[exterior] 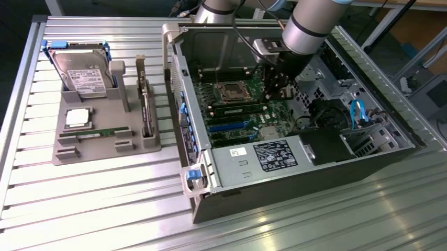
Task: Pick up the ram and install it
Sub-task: 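Press down the ram until it locks into place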
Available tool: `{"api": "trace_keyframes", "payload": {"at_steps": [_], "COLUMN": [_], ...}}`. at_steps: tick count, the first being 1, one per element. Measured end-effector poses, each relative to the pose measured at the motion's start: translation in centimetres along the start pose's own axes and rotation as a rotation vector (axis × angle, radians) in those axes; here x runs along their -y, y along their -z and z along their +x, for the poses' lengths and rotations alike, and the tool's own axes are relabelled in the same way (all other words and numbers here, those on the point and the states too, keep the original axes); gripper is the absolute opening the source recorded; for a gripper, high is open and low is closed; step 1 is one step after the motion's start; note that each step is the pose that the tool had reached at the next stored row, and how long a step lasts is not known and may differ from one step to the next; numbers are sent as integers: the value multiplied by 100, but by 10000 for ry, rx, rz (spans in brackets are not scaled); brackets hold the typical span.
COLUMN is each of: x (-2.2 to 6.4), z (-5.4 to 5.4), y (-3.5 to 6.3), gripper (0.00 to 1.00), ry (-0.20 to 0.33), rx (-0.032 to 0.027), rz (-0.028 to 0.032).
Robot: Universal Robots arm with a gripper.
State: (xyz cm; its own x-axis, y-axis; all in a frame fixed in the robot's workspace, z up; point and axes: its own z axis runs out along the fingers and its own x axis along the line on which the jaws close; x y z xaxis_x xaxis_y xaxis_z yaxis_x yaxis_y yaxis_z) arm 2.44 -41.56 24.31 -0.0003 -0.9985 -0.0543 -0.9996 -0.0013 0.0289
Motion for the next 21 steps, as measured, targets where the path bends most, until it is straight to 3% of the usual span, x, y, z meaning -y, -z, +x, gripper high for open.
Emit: {"api": "trace_keyframes", "payload": {"at_steps": [11,21], "x": [4,6], "z": [42,47], "y": [-1,-87], "gripper": [10,10], "ry": [0,0], "rx": [0,2], "rz": [0,2]}}
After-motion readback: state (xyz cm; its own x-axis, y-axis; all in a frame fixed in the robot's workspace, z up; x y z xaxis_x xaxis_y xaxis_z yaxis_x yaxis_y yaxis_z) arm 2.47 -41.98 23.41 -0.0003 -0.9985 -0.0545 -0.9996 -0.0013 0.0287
